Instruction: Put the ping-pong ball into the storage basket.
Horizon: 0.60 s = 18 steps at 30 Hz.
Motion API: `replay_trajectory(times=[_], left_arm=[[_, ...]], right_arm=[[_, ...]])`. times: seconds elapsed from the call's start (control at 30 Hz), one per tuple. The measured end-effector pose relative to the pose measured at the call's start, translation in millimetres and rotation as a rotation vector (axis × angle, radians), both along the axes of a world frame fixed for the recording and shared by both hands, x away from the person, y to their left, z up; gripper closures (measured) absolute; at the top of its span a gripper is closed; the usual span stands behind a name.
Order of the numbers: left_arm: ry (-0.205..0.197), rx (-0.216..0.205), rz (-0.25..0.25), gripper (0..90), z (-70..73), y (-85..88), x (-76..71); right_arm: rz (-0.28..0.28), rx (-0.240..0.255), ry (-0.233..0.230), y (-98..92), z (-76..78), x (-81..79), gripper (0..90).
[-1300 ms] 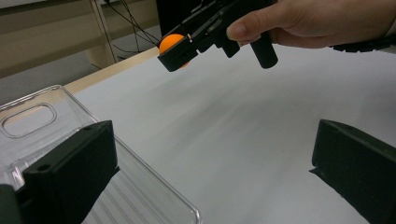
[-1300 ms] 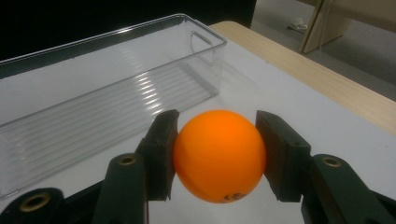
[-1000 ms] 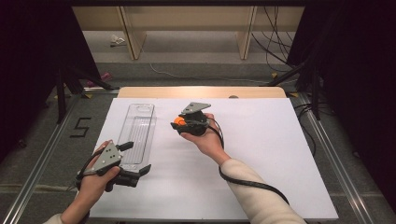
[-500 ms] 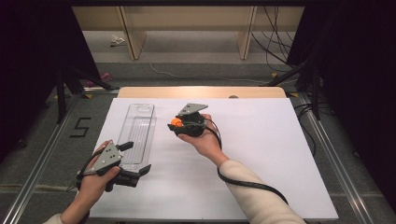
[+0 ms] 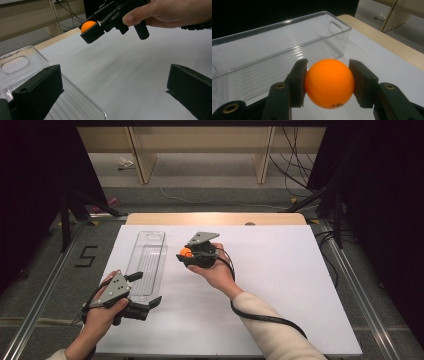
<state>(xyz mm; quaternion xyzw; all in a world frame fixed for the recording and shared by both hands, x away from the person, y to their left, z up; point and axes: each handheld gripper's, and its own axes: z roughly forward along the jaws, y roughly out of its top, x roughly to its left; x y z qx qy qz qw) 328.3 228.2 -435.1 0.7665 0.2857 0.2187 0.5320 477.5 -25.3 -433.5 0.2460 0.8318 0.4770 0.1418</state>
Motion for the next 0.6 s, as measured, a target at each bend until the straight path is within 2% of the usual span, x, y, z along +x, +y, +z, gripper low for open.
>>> replay_trajectory(times=[0.6], left_arm=[[0.001, 0.001, -0.003, 0.0, -0.1, -0.4, 0.1]], right_arm=[[0.020, 0.005, -0.007, 7.5, 3.2, -3.8, 51.5]])
